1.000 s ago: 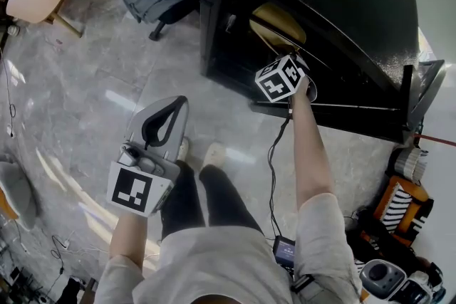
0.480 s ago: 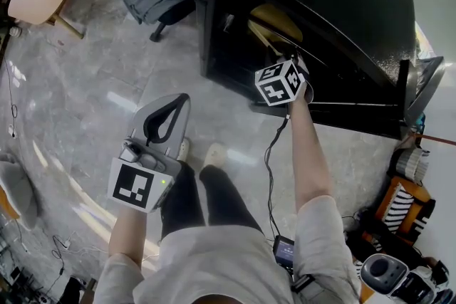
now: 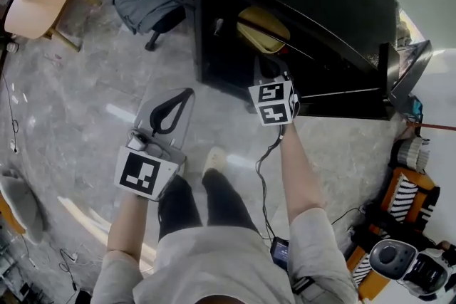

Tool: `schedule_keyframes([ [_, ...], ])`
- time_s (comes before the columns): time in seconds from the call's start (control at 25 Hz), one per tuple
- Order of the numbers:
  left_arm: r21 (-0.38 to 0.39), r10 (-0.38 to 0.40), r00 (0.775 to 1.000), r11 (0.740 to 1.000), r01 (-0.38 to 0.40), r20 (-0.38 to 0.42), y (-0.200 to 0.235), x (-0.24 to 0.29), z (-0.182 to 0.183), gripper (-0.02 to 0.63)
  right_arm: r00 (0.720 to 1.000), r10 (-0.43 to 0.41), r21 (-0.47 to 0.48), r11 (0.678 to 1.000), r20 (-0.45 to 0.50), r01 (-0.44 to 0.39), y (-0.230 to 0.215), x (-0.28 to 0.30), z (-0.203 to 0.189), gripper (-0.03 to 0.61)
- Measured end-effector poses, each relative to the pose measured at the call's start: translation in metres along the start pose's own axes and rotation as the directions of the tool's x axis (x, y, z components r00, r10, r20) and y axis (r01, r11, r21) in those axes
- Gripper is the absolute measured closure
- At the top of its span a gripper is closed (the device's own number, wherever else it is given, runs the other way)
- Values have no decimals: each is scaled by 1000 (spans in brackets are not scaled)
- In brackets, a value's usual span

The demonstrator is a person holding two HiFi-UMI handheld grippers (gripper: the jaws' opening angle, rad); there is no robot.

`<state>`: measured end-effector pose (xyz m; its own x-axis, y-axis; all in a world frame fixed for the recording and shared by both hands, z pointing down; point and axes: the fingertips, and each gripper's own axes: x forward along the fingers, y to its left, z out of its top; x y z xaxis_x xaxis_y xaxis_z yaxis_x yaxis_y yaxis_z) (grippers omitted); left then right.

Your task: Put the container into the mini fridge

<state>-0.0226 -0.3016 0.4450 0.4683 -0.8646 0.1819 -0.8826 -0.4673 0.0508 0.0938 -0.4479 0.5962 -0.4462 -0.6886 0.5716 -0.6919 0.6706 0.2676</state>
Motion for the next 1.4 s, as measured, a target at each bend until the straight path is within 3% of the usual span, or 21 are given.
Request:
schedule_keyframes([
  [0.16,12,-63,998,998,63,2,-8,-2,9,611,997,-8,188,982,83,-8,12,-37,11,578],
  [0.44,42,-160,987,986,159,12,-21,-16,23,611,981,-75,326,945,178,13,37,-95,29,578],
  [1.12,104,-330,943,940,325,39,-59,-87,59,611,930,-235,456,886,282,86,101,-233,74,578],
  [1.4,124,-362,931,927,353,54,-69,-122,73,611,904,-278,460,882,326,105,128,-285,94,578],
])
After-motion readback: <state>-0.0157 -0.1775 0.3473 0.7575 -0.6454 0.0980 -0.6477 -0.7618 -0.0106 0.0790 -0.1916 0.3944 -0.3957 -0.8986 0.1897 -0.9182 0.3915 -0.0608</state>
